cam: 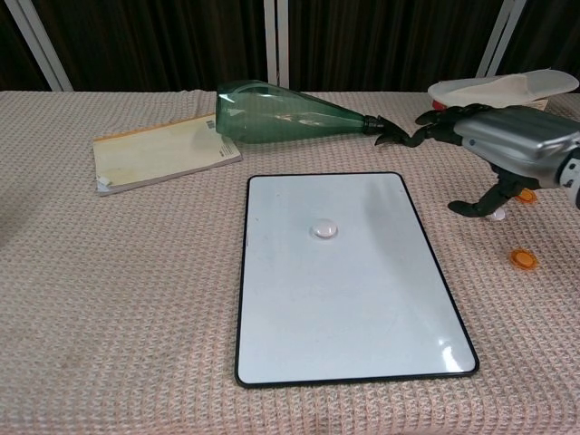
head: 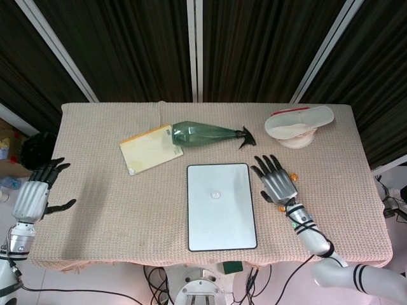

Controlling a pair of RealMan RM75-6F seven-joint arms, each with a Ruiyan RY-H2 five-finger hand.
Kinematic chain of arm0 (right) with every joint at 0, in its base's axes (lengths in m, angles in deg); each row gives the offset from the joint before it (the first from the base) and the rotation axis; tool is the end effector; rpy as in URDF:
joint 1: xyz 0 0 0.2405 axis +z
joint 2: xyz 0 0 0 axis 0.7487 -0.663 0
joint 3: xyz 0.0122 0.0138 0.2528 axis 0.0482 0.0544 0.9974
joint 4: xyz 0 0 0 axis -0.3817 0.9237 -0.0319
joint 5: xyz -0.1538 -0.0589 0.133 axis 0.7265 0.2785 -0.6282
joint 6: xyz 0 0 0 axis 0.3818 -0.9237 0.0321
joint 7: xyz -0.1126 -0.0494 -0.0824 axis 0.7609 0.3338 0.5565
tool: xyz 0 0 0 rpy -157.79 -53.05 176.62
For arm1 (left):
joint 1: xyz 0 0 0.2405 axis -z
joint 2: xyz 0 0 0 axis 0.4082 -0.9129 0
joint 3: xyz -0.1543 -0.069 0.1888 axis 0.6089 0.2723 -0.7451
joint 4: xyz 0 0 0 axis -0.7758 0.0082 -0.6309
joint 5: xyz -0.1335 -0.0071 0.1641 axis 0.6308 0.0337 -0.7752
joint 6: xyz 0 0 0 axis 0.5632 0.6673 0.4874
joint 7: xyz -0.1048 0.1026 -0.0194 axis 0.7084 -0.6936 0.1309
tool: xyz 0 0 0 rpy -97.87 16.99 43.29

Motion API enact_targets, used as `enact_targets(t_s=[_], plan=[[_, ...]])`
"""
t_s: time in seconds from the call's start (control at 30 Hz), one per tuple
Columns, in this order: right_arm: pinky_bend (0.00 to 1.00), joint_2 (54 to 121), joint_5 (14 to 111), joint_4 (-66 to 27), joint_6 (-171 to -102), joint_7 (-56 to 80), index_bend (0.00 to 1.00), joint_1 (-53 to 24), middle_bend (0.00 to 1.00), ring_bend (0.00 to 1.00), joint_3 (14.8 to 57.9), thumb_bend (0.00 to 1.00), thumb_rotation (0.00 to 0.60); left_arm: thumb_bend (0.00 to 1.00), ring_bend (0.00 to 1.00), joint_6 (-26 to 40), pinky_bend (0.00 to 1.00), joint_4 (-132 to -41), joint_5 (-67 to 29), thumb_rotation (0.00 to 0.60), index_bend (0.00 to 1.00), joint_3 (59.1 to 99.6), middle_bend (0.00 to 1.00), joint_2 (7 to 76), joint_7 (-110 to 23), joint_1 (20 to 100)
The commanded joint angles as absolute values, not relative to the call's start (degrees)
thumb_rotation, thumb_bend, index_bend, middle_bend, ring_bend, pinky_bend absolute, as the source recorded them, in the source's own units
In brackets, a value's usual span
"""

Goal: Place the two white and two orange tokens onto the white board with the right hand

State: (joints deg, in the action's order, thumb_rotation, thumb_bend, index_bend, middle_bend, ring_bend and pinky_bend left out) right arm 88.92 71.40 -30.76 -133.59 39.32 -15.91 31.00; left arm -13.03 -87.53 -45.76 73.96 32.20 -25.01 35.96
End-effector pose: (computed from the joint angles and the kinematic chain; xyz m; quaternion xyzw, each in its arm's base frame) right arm -0.2078 -0.3059 0.0022 0.7603 -0.3204 0.3107 0.4720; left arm -0.3264 0.2298 0.1287 -0.5909 -0.4004 -0.4697 0.5195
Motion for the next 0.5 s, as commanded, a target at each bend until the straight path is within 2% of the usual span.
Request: enact_targets(t_s=[0.03,0.5], plan=[[0.00,87.4,69.3,-28.5,-133.1,37.9,0.23,-17.3,0.00,0.00,30.3,0.29,0.600,0.10,0.09,-13.1,0.15,-87.8,-45.8,0.600,0.16,74.0,0.11,32.2,-25.2,35.9],[0.00,91.2,68.8,-20.6,-130.5,34.9,0.32,-18.1,0.00,0.00,29.2,0.32,0.600,0.10,0.09,-11.9,0.15,-87.9,-45.3,0.600,0.16,74.0,0.11,32.2,-25.2,36.1]])
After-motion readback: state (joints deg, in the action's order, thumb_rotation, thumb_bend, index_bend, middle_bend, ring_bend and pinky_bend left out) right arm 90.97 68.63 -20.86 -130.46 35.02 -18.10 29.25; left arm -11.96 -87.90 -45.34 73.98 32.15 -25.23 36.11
